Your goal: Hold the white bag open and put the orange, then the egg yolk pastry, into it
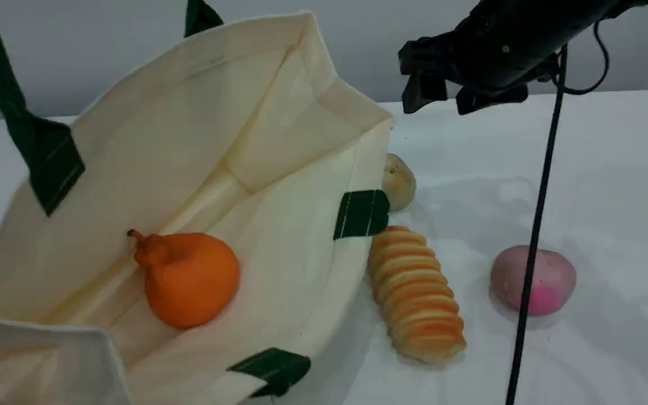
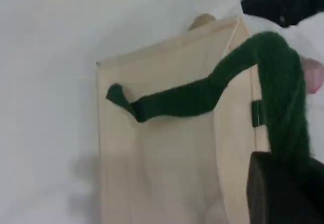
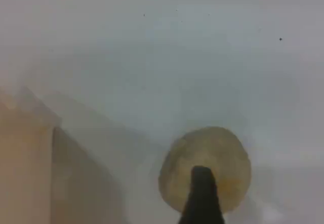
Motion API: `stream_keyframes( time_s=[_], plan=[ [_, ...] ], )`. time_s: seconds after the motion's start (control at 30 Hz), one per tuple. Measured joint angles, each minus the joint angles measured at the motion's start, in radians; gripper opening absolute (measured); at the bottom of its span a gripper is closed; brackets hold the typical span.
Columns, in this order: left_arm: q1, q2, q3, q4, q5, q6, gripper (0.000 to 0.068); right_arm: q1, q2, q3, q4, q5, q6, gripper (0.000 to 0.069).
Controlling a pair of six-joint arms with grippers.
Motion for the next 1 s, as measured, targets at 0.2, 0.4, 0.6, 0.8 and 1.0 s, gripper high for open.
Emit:
stream_keyframes(
  time_s=[0.2,0.4,0.6,0.8,1.0],
  plan=[
    [0.001,-0.016,0.000,0.079,0.000,-0.030,0.0092,0.000,0.043,-0.005,-0.002,0.019,0.000,0.0498],
    [0.001,-0.019,0.000,0.201,0.000,-0.096,0.0092,0.000,0.043,-0.012,-0.002,0.041,0.000,0.0498],
    [0.001,-0.019,0.000,0.285,0.000,-0.153,0.0092,0.000,0.042,-0.012,-0.002,0.057,0.000,0.0498],
    [0.001,-0.019,0.000,0.386,0.000,-0.218,0.0092,0.000,0.042,-0.012,-0.002,0.079,-0.009,0.0498],
    [0.001,-0.019,0.000,0.429,0.000,-0.260,0.0092,0.004,0.042,-0.012,-0.002,0.118,-0.027,0.0498]
  ],
)
